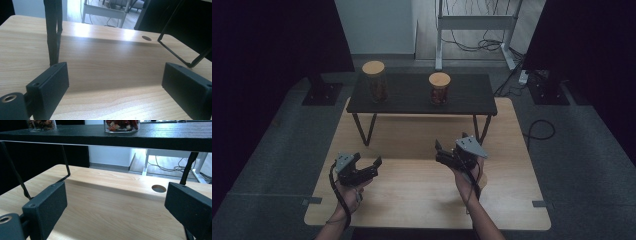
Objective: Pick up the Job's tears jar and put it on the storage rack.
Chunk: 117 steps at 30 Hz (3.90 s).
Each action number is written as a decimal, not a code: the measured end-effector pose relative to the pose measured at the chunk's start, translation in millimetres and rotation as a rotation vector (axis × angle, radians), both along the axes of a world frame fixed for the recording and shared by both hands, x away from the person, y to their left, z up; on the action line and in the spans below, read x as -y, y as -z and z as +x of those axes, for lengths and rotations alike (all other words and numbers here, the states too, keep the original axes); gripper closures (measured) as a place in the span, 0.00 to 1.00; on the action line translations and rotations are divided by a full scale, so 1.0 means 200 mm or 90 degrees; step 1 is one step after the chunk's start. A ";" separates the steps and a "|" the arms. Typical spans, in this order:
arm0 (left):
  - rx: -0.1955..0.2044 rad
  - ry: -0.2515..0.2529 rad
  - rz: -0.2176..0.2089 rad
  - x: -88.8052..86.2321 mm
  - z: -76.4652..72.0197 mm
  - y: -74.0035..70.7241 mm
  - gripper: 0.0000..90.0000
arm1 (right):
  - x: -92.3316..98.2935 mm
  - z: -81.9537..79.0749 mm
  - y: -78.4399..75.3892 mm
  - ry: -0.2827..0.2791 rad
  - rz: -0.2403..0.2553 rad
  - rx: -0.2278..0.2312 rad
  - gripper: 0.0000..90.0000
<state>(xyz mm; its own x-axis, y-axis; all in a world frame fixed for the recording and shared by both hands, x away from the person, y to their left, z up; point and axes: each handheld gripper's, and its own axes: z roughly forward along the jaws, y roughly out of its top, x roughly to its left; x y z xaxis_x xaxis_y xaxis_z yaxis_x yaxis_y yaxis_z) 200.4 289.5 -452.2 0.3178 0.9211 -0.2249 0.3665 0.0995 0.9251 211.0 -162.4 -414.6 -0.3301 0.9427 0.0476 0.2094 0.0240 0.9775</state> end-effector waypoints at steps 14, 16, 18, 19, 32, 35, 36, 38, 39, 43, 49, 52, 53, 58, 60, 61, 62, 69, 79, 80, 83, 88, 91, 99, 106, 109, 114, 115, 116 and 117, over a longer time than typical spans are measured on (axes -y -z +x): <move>-0.017 0.005 0.000 0.00 0.03 0.02 0.08 | 0.04 -0.08 -0.02 -0.009 0.001 -0.004 0.04; -0.021 0.007 0.001 0.00 0.03 0.03 0.08 | 0.04 -0.09 -0.02 -0.008 -0.004 -0.002 0.04; -0.023 0.010 0.003 0.00 0.03 0.03 0.08 | 0.04 -0.10 -0.03 -0.008 -0.007 -0.003 0.04; -0.024 0.010 0.002 0.00 0.03 0.03 0.08 | 0.04 -0.11 -0.03 -0.007 -0.007 -0.003 0.04; -0.007 0.015 0.008 0.01 0.01 0.01 0.08 | 0.05 -0.16 -0.04 0.003 -0.022 -0.007 0.04; -0.002 0.016 0.007 0.01 0.01 0.01 0.08 | 0.06 -0.18 -0.04 -0.001 -0.024 -0.012 0.04; -0.001 0.017 0.007 0.01 0.01 0.00 0.08 | 0.06 -0.19 -0.04 -0.001 -0.026 -0.013 0.04; 0.000 0.018 0.008 0.01 0.01 0.00 0.08 | 0.06 -0.20 -0.04 -0.001 -0.029 -0.015 0.04; -0.001 0.018 0.008 0.01 0.01 0.00 0.08 | 0.06 -0.20 -0.04 -0.001 -0.029 -0.015 0.04; -0.004 0.020 0.008 0.01 0.01 0.01 0.08 | 0.07 -0.22 -0.03 0.001 -0.029 -0.019 0.04; -0.002 0.021 0.008 0.01 0.01 0.00 0.08 | 0.08 -0.25 -0.03 0.003 -0.030 -0.020 0.04; -0.002 0.021 0.008 0.01 0.01 0.00 0.08 | 0.09 -0.27 -0.02 0.004 -0.032 -0.025 0.04; -0.001 0.022 0.009 0.01 0.01 0.00 0.08 | 0.09 -0.27 -0.02 0.005 -0.034 -0.027 0.04; -0.002 0.021 0.009 0.01 0.01 0.00 0.08 | 0.10 -0.28 -0.02 0.014 -0.037 -0.032 0.04; -0.002 0.022 0.009 0.01 0.01 0.00 0.08 | 0.10 -0.28 -0.02 0.017 -0.041 -0.033 0.04; -0.002 0.022 0.009 0.01 0.01 0.00 0.08 | 0.10 -0.28 -0.02 0.019 -0.044 -0.034 0.04; -0.002 0.022 0.008 0.01 0.01 0.00 0.08 | 0.10 -0.28 -0.02 0.021 -0.047 -0.034 0.04; -0.003 0.020 0.009 0.01 0.02 0.00 0.08 | 0.12 -0.28 -0.01 0.025 -0.051 -0.047 0.03; -0.003 0.021 0.010 0.01 0.02 0.00 0.08 | 0.13 -0.29 -0.01 0.038 -0.051 -0.058 0.03; -0.004 0.021 0.010 0.01 0.02 0.00 0.08 | 0.13 -0.29 -0.01 0.040 -0.051 -0.061 0.02; -0.005 0.022 0.011 0.01 0.02 0.00 0.08 | 0.13 -0.30 0.00 0.044 -0.051 -0.066 0.02; -0.005 0.022 0.011 0.01 0.02 0.00 0.08 | 0.15 -0.30 0.00 0.050 -0.051 -0.076 0.02; -0.006 0.022 0.011 0.01 0.02 0.00 0.08 | 0.15 -0.30 0.01 0.054 -0.050 -0.080 0.02; -0.007 0.024 0.012 0.01 0.02 0.00 0.08 | 0.16 -0.31 0.02 0.059 -0.051 -0.091 0.02; -0.007 0.026 0.013 0.01 0.02 0.00 0.08 | 0.17 -0.32 0.02 0.065 -0.055 -0.101 0.01; -0.009 0.026 0.014 0.01 0.02 0.00 0.08 | 0.18 -0.32 0.03 0.068 -0.058 -0.107 0.00; -0.010 0.026 0.015 0.02 0.02 0.00 0.08 | 0.18 -0.32 0.03 0.071 -0.066 -0.120 0.00; -0.010 0.026 0.015 0.02 0.02 0.00 0.08 | 0.18 -0.32 0.03 0.071 -0.067 -0.122 0.00; -0.010 0.026 0.015 0.02 0.02 0.00 0.08 | 0.19 -0.32 0.03 0.071 -0.069 -0.125 0.00; -0.010 0.026 0.015 0.02 0.02 0.00 0.08 | 0.19 -0.32 0.03 0.071 -0.070 -0.127 0.00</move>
<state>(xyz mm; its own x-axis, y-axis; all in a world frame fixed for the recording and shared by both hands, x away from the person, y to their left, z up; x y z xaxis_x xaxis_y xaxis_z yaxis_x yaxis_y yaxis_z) 205.0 286.3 -452.5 0.3520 0.9124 -0.2089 0.3842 0.0627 0.9211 146.1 -199.7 -421.5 -0.2183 0.9759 -0.0039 0.4050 0.0943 0.9094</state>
